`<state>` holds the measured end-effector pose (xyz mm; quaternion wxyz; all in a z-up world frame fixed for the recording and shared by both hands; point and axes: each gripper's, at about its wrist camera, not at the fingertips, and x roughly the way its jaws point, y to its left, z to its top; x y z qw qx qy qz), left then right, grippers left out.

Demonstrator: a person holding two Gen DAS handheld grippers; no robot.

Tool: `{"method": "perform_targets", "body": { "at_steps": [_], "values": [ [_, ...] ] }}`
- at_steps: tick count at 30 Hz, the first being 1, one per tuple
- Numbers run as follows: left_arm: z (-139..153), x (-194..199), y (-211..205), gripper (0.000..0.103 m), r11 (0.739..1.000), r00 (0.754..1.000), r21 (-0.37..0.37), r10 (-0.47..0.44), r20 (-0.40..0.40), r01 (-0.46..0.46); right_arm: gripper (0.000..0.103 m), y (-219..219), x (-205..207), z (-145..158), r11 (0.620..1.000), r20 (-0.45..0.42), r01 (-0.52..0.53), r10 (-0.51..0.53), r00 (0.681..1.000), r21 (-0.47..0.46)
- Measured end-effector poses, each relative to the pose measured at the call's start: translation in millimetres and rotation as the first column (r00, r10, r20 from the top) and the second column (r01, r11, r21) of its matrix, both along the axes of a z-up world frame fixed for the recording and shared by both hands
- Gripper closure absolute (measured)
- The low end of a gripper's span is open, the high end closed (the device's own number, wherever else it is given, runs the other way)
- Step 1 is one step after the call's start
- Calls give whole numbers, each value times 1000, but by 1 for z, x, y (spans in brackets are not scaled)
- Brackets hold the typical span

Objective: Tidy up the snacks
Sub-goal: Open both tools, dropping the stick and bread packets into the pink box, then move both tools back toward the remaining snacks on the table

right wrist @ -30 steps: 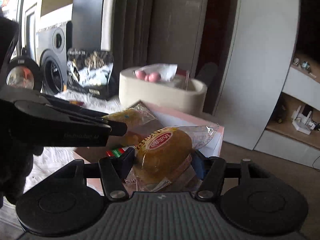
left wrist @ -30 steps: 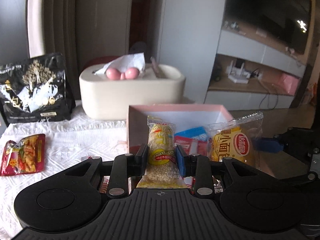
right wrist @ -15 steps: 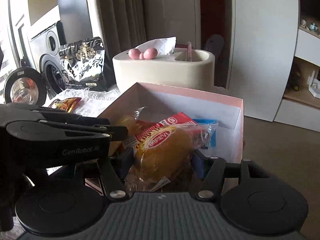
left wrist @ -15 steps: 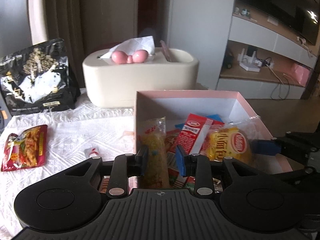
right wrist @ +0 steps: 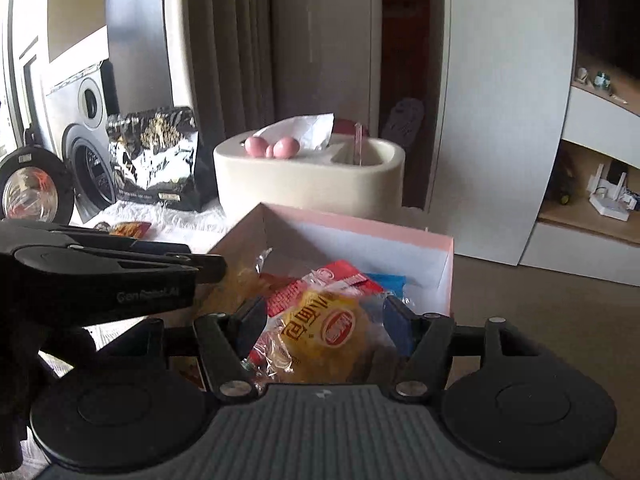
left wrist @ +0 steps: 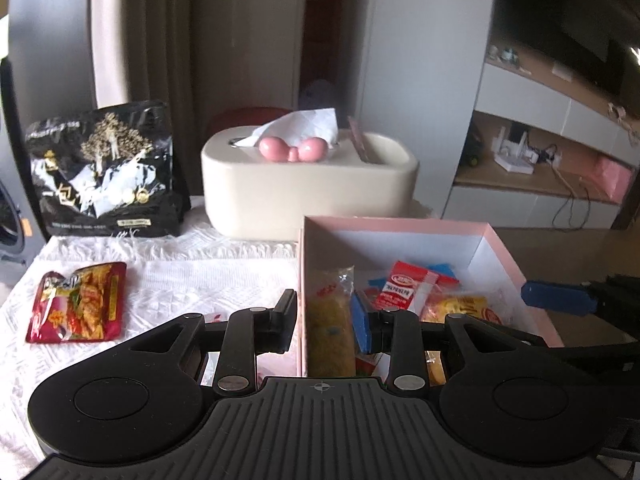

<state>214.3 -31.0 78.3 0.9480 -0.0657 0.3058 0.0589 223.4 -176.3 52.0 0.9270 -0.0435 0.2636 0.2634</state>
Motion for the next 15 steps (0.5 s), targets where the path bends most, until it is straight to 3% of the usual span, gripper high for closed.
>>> {"method": "perform_targets", "body": {
  "at_steps": [2,8,15],
  "values": [
    [4,-3,7,68,1000,1000,-24,8,-1,-8,39,1,-2,4,1000,-7,6,-6,1000,2],
    [13,-24,46,68,997,996,-4,78,40,-78,38,19,-11,23,1000,-10,28,-28,1000,-1],
    [7,-51,125,68,975,975,-16,220,27,-220,38,86,-18,40,998,-40,-59,60,997,15]
  ]
}}
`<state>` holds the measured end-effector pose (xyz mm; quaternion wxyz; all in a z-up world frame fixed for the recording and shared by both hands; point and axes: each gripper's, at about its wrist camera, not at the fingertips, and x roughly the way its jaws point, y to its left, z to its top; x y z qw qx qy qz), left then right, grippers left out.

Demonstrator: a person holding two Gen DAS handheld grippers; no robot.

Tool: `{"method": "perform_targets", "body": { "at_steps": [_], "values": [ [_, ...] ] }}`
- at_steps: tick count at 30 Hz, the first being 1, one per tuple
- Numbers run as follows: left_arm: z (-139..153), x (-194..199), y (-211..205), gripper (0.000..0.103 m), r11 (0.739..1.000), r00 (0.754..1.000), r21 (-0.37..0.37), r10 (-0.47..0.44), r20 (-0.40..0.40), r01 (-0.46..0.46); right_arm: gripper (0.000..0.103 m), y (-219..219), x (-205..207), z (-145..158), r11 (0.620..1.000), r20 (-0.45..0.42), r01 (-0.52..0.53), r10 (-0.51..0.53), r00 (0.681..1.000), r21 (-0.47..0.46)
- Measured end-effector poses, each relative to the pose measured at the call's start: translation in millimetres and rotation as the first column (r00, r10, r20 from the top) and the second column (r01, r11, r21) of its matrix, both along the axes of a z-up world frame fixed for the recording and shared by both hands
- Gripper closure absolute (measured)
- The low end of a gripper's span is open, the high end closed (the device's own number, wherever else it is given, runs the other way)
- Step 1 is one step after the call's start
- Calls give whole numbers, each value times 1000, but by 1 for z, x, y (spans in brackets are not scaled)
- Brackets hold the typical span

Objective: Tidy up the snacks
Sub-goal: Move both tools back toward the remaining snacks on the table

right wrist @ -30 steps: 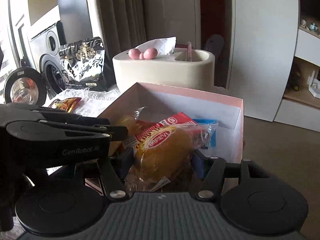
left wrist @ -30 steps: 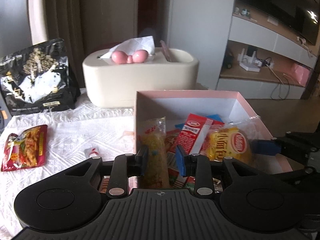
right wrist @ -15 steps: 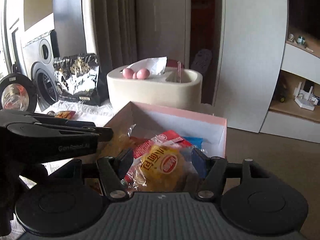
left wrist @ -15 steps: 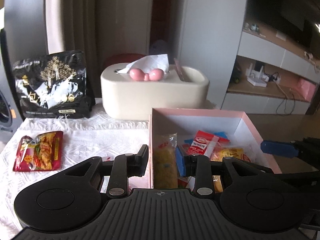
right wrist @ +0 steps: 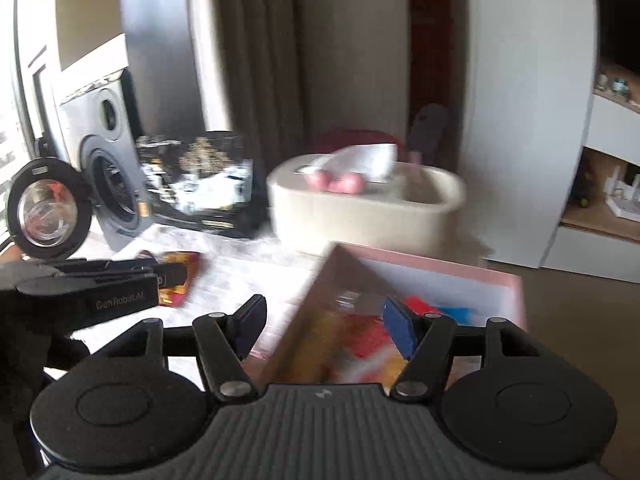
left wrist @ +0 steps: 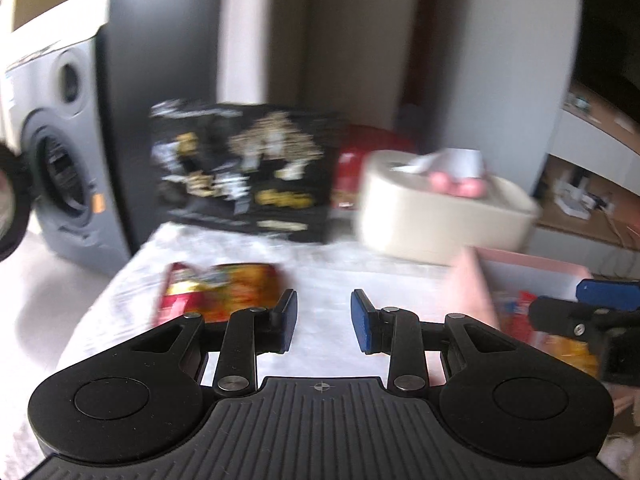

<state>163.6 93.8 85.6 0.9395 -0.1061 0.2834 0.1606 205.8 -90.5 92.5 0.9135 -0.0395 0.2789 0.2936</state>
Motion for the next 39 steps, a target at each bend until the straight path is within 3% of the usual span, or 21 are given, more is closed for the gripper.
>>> {"method": "perform_targets", "body": {
  "at_steps": [9,15,17,21,24,29,31,32,33,35,39],
  "values": [
    [-29,-33,97,68,988,988,-48,146,-53,-149,37,114,6,-10,993,-85,-118,116,990,-22],
    [-59,-50,161,69,958,990,-251,132,-45,-139,37,173,22,-35,989,-138,-140,133,981,-43],
    [-70,-53,171,71,945,988,-288,151,-45,-157,37,186,30,-43,991,-143,-127,120,983,-46],
    [-80,-62,178,73,933,984,-327,174,39,-152,37,204,47,-59,995,-150,-92,87,985,-25],
    [-88,-65,178,73,934,980,-328,180,85,-143,38,219,53,-65,992,-121,-124,119,986,-35],
    [-86,-65,177,73,939,979,-312,182,90,-146,37,241,63,-58,990,-81,-143,143,986,7],
    [-87,-66,179,73,936,978,-322,184,95,-144,38,256,70,-58,985,-65,-171,170,983,-16],
    [-87,-66,180,73,932,978,-332,185,98,-143,39,264,75,-60,982,-69,-184,180,981,-44],
    [-88,-67,182,73,928,977,-344,187,102,-142,53,270,79,-63,979,-80,-191,185,979,-75],
    [-89,-68,185,73,922,976,-363,189,107,-139,72,274,87,-68,976,-112,-189,177,978,-106],
    [-90,-70,187,73,915,976,-381,186,110,-132,72,252,100,-76,986,-239,-165,155,959,-26]
  ]
}}
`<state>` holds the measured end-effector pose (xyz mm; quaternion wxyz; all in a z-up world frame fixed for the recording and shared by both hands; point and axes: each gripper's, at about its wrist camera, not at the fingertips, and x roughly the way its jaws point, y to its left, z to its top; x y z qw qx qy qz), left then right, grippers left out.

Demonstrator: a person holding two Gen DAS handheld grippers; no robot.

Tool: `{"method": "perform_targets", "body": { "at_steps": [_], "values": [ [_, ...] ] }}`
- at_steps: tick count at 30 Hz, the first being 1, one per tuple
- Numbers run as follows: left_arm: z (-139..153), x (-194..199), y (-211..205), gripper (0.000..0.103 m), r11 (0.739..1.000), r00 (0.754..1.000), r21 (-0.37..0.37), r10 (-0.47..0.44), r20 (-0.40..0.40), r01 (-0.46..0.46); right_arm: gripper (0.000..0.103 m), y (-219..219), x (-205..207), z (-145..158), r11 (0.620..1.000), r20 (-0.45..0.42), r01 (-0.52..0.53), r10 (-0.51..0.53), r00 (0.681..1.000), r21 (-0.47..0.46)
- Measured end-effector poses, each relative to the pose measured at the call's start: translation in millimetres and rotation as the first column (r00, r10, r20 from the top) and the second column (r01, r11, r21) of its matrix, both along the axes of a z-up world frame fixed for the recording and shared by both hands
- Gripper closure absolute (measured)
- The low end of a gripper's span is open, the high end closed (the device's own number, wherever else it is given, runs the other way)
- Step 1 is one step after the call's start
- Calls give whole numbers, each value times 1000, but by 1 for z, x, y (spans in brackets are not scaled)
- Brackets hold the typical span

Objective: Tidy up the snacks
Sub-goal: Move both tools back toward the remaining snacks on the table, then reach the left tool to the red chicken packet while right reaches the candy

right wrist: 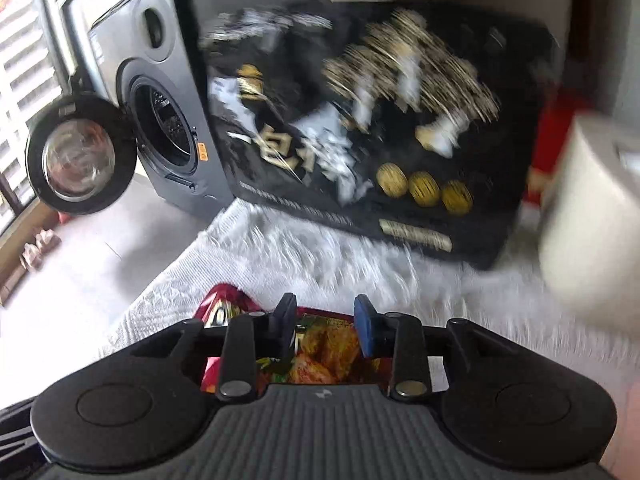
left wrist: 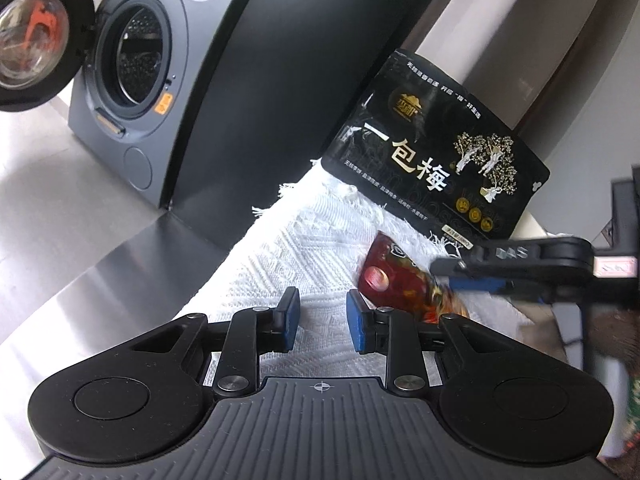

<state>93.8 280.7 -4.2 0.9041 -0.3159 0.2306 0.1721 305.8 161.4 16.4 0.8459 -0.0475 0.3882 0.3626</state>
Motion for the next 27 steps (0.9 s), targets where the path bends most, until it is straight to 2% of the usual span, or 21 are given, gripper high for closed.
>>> {"method": "perform_targets", "body": {
  "at_steps": [4,8,10,12,15,17,19,23,25,27],
  "values": [
    [0,0,0,73,1000,1000,-2,0,0,0,72,-22,-9,-2,999,-164,6,1,986,44],
    [0,1,-2,73,1000,1000,21,-3,-9,3,72,-29,-42,-4,995,-206,-91,99,973,49],
    [1,3,-6,73,999,1000,45,-4,-19,4,72,-33,-62,-5,992,-164,-121,123,979,20],
    [2,4,-9,73,998,1000,69,-5,-29,7,72,-37,-80,-1,992,-75,-125,122,990,-35],
    [3,6,-13,73,995,999,98,-5,-42,9,71,-45,-101,7,981,114,-63,85,990,-186],
    [3,6,-14,73,995,999,104,-6,-45,11,69,-56,-101,13,971,146,-25,61,987,-238],
    [3,6,-14,73,995,999,102,-6,-44,11,62,-70,-91,19,969,103,-9,35,994,-246],
    [7,8,-15,73,994,998,96,-39,-51,43,61,-103,-64,26,980,-35,24,-31,999,-195],
    [15,7,-19,73,993,997,91,-79,-17,80,60,-119,-53,33,988,-115,27,-45,992,-150],
    [22,8,-27,73,986,993,119,-119,7,118,54,-122,-48,36,988,-149,11,-34,988,-154]
  ]
}}
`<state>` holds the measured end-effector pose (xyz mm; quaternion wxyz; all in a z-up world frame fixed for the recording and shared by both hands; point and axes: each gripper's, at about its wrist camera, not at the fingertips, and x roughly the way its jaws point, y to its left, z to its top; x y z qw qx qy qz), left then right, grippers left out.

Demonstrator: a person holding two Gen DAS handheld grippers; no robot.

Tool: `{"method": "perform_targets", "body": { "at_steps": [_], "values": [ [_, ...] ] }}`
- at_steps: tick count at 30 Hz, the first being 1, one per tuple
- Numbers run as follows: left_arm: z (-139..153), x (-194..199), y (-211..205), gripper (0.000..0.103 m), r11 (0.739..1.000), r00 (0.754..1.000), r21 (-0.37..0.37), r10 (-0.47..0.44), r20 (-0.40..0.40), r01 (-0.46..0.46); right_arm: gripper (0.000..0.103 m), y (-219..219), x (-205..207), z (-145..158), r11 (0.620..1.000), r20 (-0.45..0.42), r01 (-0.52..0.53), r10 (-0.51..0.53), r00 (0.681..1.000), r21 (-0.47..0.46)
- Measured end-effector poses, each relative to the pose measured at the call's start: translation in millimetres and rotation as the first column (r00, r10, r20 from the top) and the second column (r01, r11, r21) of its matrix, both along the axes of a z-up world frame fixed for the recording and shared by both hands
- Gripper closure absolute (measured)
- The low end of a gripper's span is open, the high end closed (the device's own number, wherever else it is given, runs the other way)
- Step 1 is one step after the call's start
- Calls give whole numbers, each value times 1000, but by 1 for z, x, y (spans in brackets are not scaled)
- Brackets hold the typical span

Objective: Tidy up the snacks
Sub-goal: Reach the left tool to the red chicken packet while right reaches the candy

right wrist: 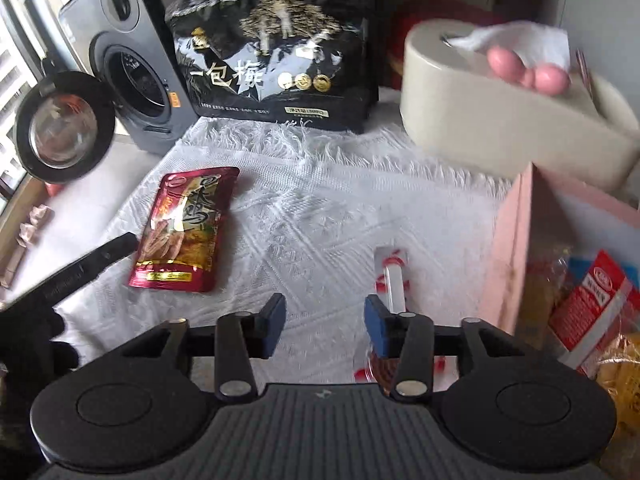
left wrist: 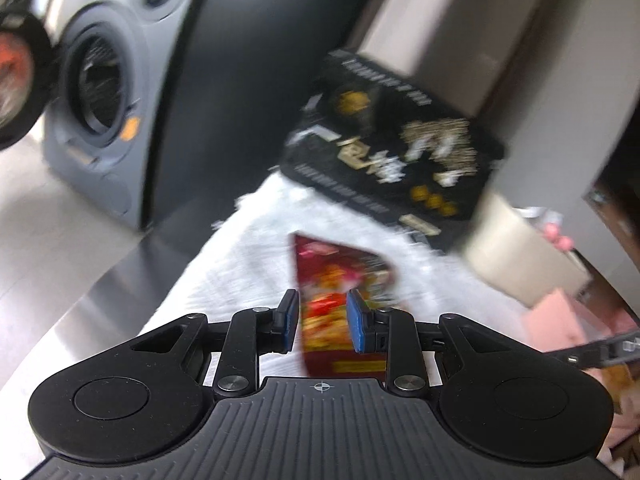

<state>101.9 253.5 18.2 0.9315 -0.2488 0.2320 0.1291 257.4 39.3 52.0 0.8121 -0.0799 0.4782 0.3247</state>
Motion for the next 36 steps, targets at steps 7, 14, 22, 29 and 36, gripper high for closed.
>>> {"method": "perform_targets", "body": {
  "at_steps": [7,14,22,29,36],
  "values": [
    [7,13,-30,73,984,991,111,-134,-27,136,54,11,-2,-16,982,-25,-39,35,999,-183],
    [-3,7,-8,73,998,999,55,-34,-40,37,54,12,0,-22,972,53,-19,32,998,-236],
    [-5,-2,7,73,1000,1000,5,9,10,-9,36,16,-11,-21,984,-1,-28,28,1000,-175],
    [-7,11,2,73,1000,995,10,-9,-97,10,36,29,-43,-17,981,-74,-181,176,982,-64],
    [-15,9,1,73,1000,997,23,-15,-72,17,48,24,-2,-4,973,-17,-126,125,992,-192]
  ]
}}
